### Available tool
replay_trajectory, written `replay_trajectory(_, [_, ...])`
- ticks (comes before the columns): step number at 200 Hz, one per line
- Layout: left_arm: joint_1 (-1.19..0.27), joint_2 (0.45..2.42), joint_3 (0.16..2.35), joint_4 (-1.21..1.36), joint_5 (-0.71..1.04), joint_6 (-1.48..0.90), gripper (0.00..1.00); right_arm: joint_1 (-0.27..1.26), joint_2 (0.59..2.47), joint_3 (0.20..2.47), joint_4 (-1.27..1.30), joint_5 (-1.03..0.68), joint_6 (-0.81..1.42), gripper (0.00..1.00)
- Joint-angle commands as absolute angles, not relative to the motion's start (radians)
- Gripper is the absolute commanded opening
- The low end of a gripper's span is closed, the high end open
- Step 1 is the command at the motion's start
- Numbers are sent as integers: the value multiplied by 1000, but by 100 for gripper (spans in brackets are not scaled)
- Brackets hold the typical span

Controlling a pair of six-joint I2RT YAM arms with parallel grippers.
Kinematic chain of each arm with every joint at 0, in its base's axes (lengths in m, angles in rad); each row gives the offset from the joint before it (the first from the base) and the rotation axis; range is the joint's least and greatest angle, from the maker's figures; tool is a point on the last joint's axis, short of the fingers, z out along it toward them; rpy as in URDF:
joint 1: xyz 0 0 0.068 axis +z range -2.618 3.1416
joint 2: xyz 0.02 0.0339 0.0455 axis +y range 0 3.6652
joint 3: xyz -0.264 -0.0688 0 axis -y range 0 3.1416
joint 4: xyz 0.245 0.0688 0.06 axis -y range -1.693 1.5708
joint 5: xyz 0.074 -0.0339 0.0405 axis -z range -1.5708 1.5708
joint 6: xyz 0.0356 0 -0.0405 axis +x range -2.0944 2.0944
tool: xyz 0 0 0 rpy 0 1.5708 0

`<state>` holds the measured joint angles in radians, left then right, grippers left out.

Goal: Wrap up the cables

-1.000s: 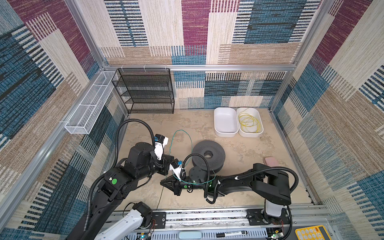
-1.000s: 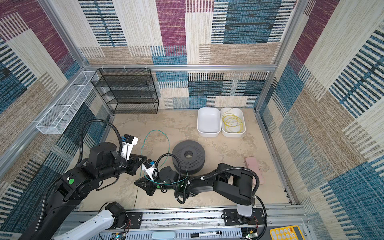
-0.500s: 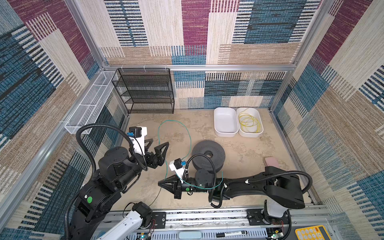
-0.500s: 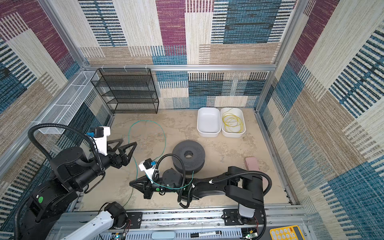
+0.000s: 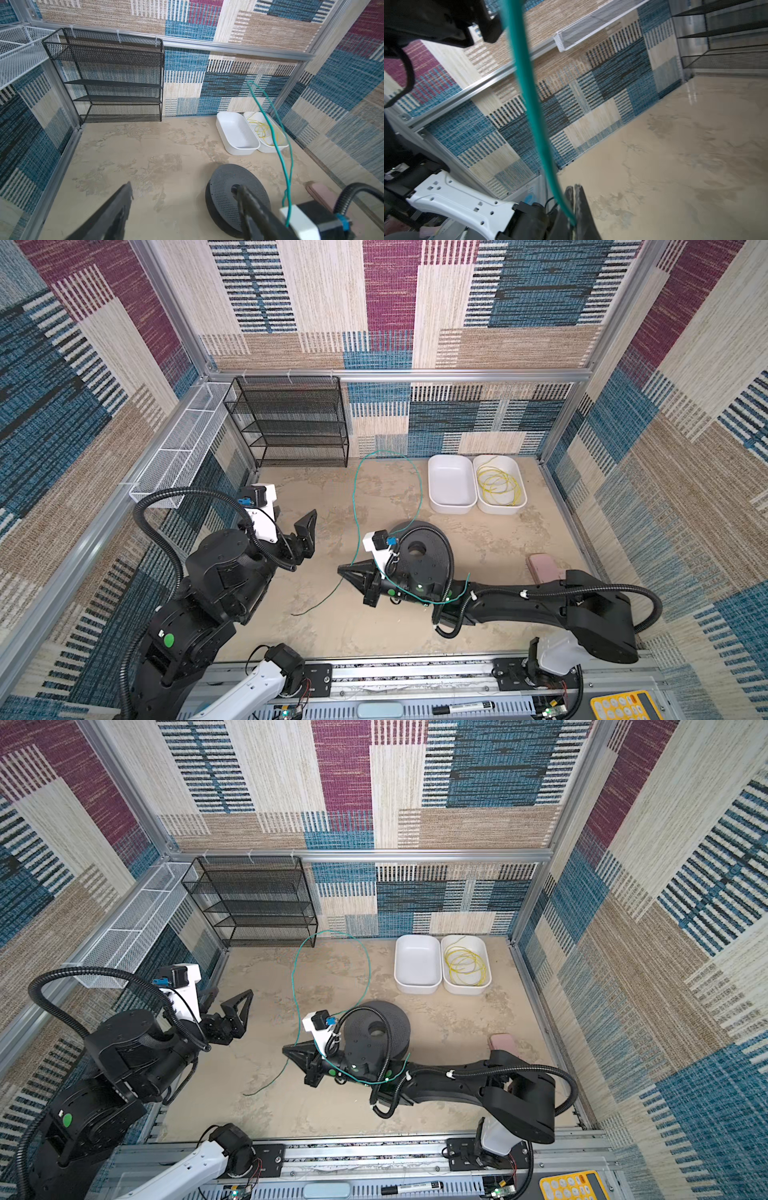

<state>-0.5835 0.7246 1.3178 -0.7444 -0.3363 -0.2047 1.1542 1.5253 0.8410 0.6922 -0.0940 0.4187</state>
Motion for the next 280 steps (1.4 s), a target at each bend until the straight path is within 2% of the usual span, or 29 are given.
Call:
replay_trajectory(1, [-581,741,1314,-737,-369,-156,81,1085,1442,809,601,-111,375,0])
replay_trajectory(33, [-581,776,1299,-733,-355,-138,80,977,1307,821,440,-192,339,0])
replay_trajectory(43, [-581,794,1291,-727,-287,-123,79,937,1265,822,398,-224,348,0])
replay_trajectory(70, [-581,874,1262,-744,-94,-96,67,854,1160,853,228,-286,332,0])
replay_trajectory(105, [-589,966,1213,-692,154,-97,59,730,1063,894,44,-412,361,0])
replay_trajectory(159, [-707,1073,1168,-590,286,31,53,580,1034,936,-85,-583,393,0])
replay_trajectory(195, [-792,1140,1123,-501,251,95,56,545,1026,948,-68,-622,409,0])
replay_trajectory(224, [-806,1158,1063,-421,207,98,54,530,1019,953,-71,-635,410,0])
replay_trajectory(247, [-811,1163,1018,-367,188,79,45,515,1010,951,-68,-641,417,0])
replay_trajectory(280, [-813,1142,948,-294,209,55,39,507,996,940,-55,-615,423,0])
